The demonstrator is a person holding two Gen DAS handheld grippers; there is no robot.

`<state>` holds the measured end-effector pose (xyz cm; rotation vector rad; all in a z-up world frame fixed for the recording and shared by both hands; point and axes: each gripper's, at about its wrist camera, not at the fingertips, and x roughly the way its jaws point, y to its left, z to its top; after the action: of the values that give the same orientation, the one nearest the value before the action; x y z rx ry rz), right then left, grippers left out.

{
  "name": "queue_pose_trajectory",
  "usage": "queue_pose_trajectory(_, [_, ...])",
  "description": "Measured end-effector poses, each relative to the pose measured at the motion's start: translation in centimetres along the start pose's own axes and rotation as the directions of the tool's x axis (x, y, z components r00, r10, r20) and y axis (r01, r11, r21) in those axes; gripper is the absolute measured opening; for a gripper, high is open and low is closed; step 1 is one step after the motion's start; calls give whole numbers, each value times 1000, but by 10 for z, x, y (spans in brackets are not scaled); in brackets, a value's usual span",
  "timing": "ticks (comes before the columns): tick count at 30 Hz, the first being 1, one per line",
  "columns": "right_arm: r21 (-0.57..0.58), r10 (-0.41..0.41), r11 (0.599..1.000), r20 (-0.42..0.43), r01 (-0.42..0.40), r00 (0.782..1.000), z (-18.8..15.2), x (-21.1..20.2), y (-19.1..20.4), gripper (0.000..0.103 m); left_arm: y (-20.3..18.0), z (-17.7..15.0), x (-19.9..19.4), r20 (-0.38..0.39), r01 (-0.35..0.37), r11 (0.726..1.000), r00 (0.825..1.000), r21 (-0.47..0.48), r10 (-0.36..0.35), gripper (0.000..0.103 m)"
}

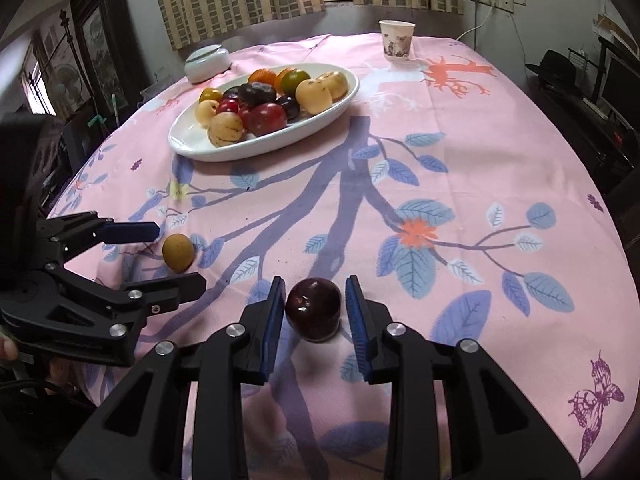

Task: Organize fruits
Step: 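Grasp a dark red cherry with the right tool while the left tool grasps a small yellow fruit, then carry both fruits over the white plate and open both tools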

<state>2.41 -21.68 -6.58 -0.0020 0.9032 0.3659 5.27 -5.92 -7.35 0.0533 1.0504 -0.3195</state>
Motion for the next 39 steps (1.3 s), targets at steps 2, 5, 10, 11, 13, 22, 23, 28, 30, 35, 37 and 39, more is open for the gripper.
queue_pose_trajectory(2, [9,1,1000,3,-1,1000,-2,-2,-2,32,-1,1,3,-1,-11,1000,1000,-1,11,79])
queue_pose_trajectory(5, [26,34,999,-11,-34,999,-4,2,-3,32,0,2,3,17,-20,1000,1000,-10,20,73])
queue_pose_trajectory(10, [-5,37,999,-38,-37,999,-6,14,7,32,9,2,0,50,-40,998,998,-40,42,45])
queue_pose_trajectory(11, [-12,32,999,-37,-33,999,-6,15,9,32,12,2,-1,54,-25,998,998,-51,28,39])
queue_pose_trajectory(13, [-18,26,999,-36,-27,999,-5,16,10,32,12,0,-3,60,-3,999,998,-51,6,30])
queue_pose_trajectory(22, [-19,9,1000,-15,-9,1000,1,1,27,31,14,-17,-22,100,22,999,995,-27,-19,26])
queue_pose_trajectory(23, [-21,8,1000,-15,-8,1000,3,1,30,31,16,-19,-26,109,23,999,994,-31,-19,26])
queue_pose_trajectory(28, [-39,22,999,-21,-22,1000,10,2,47,31,37,-24,-40,143,20,997,990,-69,-10,26])
queue_pose_trajectory(30, [-48,27,998,-28,-28,999,13,4,53,31,46,-24,-44,145,22,996,989,-87,-10,26])
queue_pose_trajectory(35, [-74,81,994,-48,-85,996,31,9,64,31,67,-12,-52,153,11,995,988,-101,4,26])
queue_pose_trajectory(37, [-88,105,990,-41,-108,994,47,10,67,31,77,3,-57,163,1,995,987,-100,15,26])
queue_pose_trajectory(39, [-108,97,989,-19,-99,995,66,11,69,31,90,27,-57,162,-5,994,987,-106,22,26])
